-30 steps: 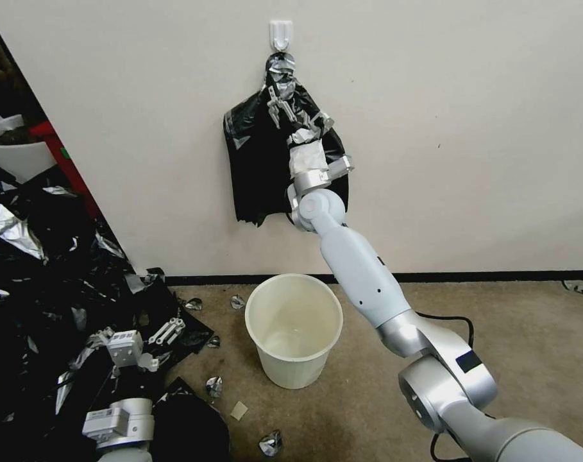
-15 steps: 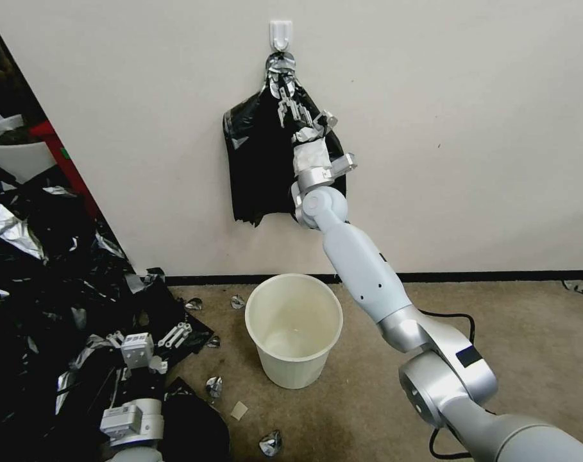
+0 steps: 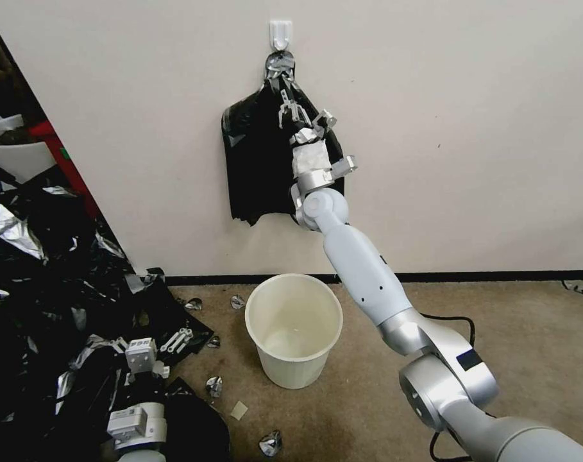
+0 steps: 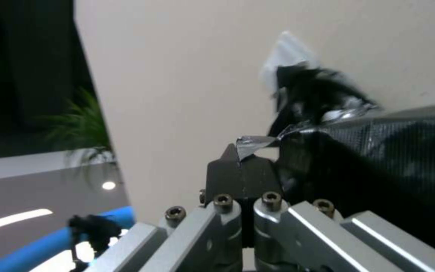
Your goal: Place a trash bag onto the trash bin.
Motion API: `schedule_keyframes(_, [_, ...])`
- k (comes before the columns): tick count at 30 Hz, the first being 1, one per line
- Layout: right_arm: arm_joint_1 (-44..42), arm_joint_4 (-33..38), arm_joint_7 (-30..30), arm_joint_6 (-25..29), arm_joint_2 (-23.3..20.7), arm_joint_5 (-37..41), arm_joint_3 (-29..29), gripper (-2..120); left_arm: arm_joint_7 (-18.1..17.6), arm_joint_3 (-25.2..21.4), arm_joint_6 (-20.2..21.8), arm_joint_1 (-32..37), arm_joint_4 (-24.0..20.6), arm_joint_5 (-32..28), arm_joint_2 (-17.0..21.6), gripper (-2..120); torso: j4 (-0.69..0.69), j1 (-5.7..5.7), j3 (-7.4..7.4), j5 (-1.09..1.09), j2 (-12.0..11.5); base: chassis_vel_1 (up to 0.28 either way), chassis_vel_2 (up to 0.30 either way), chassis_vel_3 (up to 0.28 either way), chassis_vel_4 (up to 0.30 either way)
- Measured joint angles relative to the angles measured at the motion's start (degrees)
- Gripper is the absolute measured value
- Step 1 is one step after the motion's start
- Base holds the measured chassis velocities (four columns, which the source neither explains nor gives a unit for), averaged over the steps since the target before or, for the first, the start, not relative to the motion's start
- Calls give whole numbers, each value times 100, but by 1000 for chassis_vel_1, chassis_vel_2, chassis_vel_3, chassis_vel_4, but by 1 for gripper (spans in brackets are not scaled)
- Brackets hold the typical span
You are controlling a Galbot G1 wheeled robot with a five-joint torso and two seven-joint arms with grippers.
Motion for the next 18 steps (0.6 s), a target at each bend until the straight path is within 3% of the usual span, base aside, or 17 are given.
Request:
schedule_keyframes(9, [-1131, 1067, -1158, -313, 0, 305, -97, 0, -101, -110, -34, -75, 135, -41, 36, 100, 0, 0, -1, -1, 0, 0, 0, 0, 0])
schedule_keyframes(18, [-2327, 1899, -1476, -434, -236, 54, -158, 0, -94, -198, -28, -381, 273, -387, 154, 100, 0, 0, -1, -1, 0, 0, 0, 0, 0])
